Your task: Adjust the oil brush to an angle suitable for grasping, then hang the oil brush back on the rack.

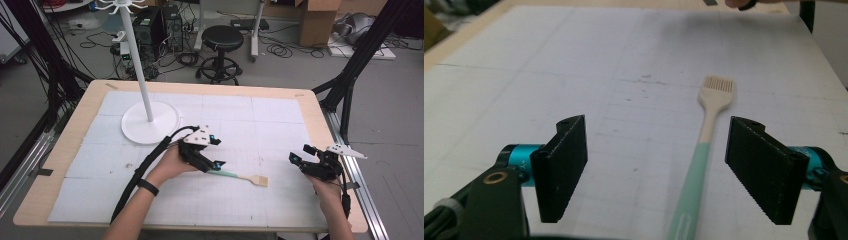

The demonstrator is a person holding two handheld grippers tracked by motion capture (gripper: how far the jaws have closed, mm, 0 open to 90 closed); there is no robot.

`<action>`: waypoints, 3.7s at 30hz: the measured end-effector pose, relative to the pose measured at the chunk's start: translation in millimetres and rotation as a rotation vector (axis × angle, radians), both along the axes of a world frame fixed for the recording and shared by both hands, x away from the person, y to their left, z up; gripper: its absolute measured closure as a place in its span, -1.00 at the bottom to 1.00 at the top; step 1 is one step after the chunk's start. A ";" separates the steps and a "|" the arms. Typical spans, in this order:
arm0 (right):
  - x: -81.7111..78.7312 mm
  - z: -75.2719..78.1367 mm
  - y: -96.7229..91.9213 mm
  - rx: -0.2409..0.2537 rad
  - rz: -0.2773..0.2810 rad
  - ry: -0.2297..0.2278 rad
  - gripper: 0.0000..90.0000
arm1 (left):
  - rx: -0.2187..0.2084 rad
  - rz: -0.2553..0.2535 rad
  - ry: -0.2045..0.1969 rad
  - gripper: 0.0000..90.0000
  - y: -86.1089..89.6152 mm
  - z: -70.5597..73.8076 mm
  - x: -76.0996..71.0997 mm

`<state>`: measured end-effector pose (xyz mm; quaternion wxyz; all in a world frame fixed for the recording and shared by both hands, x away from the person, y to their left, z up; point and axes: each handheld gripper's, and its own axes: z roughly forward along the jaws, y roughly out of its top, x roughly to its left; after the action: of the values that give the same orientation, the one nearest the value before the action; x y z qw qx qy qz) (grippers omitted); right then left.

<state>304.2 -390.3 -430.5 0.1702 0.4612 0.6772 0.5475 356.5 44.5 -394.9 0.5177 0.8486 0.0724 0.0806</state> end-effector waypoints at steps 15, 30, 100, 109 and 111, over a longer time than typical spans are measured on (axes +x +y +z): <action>1.1 -0.9 4.3 -0.016 0.010 0.000 -0.69 | -0.134 0.164 -0.039 -0.52 118.2 17.3 -26.0; 1.0 -1.2 5.5 -0.023 0.013 -0.001 -0.69 | -0.196 0.370 -0.088 -0.62 201.5 0.5 -46.6; 25.2 21.9 82.2 -0.127 0.394 -0.010 -0.69 | -0.270 0.474 -0.054 -0.65 243.1 -25.3 -59.1; 27.0 12.8 105.2 -0.186 0.471 0.023 -0.68 | -0.229 0.492 -0.043 -0.65 239.2 -32.4 -57.1; 26.7 11.0 108.9 -0.199 0.484 0.030 -0.68 | -0.224 0.494 -0.041 -0.65 239.1 -32.9 -56.7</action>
<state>330.9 -281.4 -419.5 0.0687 0.2750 0.8208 0.4959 299.9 283.6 -427.8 0.5745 0.7407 0.2753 0.2133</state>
